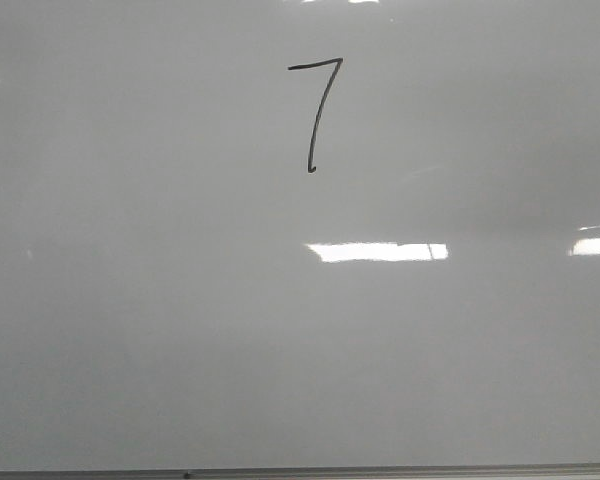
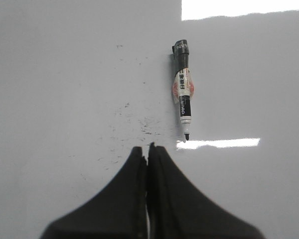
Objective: Write number 7 on whiteboard
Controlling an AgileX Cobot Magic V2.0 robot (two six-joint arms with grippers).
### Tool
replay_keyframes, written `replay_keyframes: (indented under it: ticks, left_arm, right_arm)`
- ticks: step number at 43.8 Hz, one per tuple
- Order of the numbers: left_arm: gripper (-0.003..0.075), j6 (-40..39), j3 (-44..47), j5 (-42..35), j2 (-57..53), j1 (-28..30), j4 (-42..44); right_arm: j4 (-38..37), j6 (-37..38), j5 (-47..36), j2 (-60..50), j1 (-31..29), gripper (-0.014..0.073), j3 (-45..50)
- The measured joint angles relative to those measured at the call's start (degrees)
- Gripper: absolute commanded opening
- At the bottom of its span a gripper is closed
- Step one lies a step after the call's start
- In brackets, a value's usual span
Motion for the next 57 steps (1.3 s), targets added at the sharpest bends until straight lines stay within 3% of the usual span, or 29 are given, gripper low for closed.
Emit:
replay_keyframes:
  ticks: [11, 23, 27, 41, 57]
  left_arm:
    - [-0.0021, 0.0, 0.0, 0.0, 0.0, 0.0, 0.0]
    - [-0.0021, 0.0, 0.0, -0.1, 0.0, 0.0, 0.0]
    - [-0.0021, 0.0, 0.0, -0.1, 0.0, 0.0, 0.0]
    - [-0.0021, 0.0, 0.0, -0.2, 0.0, 0.0, 0.0]
    - [-0.0021, 0.0, 0.0, -0.5, 0.0, 0.0, 0.0]
  right_arm:
    - [0.0, 0.0, 0.1, -4.7, -1.4, -0.0118, 0.0]
    - [0.0, 0.0, -2.3, -11.6, -12.4, -0.0118, 5.2]
    - [0.0, 0.0, -8.2, -14.8, -15.4, -0.0118, 9.6]
    - [0.0, 0.0, -41.4, -26.5, -22.0, -0.0118, 32.3]
    - [0.0, 0.0, -59.4, -28.5, -22.0, -0.0118, 48.5]
